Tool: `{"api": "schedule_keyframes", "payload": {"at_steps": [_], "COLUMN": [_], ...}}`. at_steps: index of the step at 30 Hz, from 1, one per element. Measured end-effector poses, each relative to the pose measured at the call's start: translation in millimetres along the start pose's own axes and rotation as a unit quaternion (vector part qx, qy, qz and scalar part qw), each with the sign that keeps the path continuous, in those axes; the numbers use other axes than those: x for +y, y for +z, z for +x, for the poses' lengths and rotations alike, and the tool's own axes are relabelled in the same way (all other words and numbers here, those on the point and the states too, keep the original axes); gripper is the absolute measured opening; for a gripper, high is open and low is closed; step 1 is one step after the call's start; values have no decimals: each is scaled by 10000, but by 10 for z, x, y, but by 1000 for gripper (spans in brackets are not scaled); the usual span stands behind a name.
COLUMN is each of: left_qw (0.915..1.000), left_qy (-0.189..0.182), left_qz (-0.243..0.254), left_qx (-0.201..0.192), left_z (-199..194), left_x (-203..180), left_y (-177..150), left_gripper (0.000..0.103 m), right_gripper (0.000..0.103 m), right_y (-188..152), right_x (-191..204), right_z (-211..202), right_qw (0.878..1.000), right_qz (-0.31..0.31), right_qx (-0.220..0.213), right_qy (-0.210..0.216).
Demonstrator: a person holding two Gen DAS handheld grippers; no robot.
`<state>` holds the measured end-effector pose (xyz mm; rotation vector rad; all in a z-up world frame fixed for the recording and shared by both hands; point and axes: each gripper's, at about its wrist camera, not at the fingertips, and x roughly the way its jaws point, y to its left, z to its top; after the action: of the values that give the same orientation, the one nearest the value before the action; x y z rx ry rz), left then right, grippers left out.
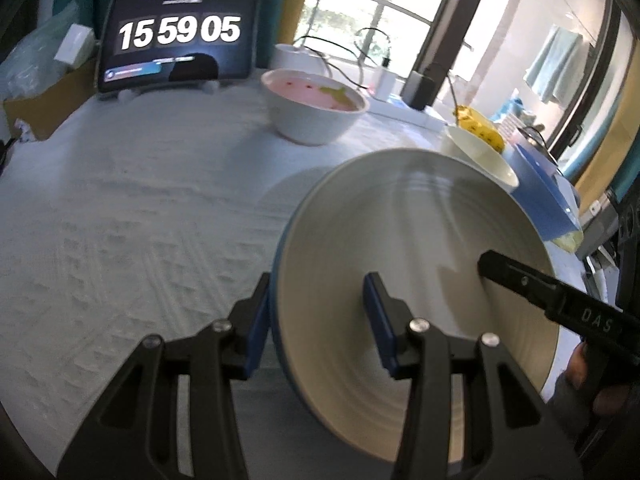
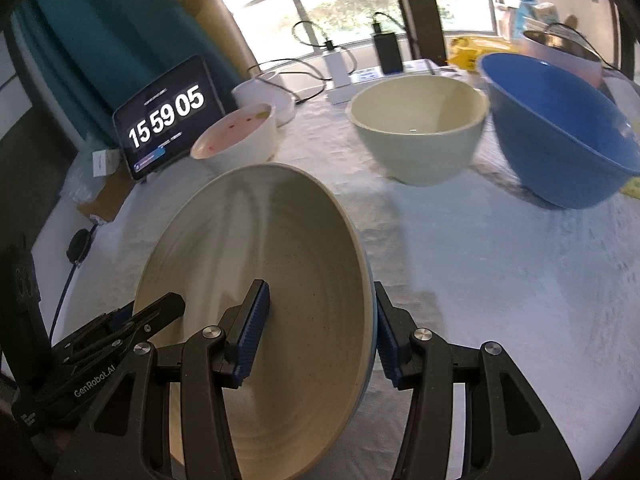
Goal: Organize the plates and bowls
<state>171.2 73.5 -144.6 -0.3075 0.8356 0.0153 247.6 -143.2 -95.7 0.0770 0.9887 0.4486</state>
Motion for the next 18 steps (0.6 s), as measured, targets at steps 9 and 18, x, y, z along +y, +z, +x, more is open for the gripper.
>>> {"api": "schedule_keyframes", "payload": {"at_steps": [9, 18], "left_qw": [9995, 9994], "left_qy": [165, 190], "left_qz": [-252, -290], "left_qx": [-10, 34], "left_z": [18, 113], "left_x": [338, 489], "left_y": [33, 102], "left_gripper": [46, 46], "right_gripper": [53, 53], "right_y": [51, 156], "right_x": [274, 380], "right_z": [259, 468], "right_qw": [9996, 9994], "right_qz": [-200, -237], "right_qx": [161, 243], "right_qy": [100, 100]}}
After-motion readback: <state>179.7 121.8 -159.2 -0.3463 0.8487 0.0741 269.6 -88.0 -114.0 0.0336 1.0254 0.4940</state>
